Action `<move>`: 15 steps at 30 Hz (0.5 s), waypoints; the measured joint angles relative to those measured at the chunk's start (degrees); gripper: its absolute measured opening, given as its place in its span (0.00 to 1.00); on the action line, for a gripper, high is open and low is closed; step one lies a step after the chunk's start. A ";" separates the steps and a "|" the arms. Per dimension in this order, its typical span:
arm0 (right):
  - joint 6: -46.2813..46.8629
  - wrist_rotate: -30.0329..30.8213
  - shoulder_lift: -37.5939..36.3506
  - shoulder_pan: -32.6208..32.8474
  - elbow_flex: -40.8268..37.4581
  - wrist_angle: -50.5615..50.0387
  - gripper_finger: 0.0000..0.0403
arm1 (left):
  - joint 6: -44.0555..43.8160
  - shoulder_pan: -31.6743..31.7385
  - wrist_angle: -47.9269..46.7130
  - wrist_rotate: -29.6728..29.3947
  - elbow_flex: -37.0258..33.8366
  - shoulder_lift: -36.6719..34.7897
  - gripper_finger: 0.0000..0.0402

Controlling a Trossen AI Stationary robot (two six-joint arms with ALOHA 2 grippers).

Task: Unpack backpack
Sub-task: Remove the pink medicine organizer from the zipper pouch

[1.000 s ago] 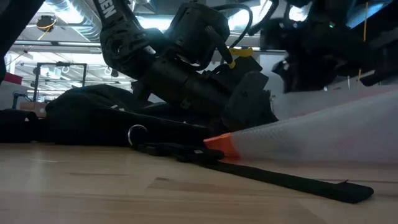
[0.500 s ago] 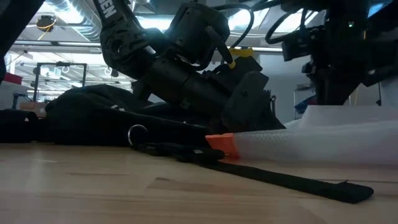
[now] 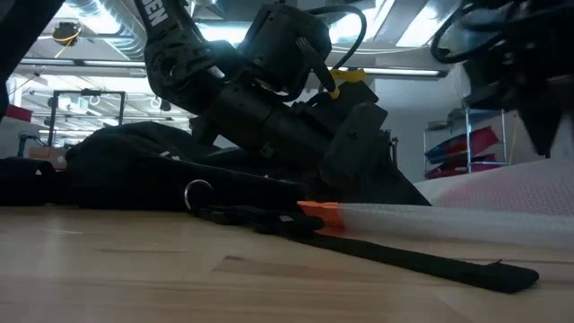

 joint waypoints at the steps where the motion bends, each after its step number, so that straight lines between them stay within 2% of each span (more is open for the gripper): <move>1: 1.20 0.11 0.00 0.99 -0.32 0.84 0.63 | 0.00 0.00 0.00 -0.02 0.00 0.00 0.70; 7: 2.62 -2.44 0.00 4.36 -5.82 13.99 0.58 | -0.01 0.00 0.07 -0.02 0.00 0.00 0.70; 12: 2.18 -4.97 0.00 4.15 -11.80 27.63 0.56 | -0.11 0.00 0.15 -0.07 0.00 0.00 0.70; 15: 0.22 -4.54 0.02 3.72 -13.52 31.79 0.55 | -0.15 0.00 0.15 -0.09 0.00 0.00 0.70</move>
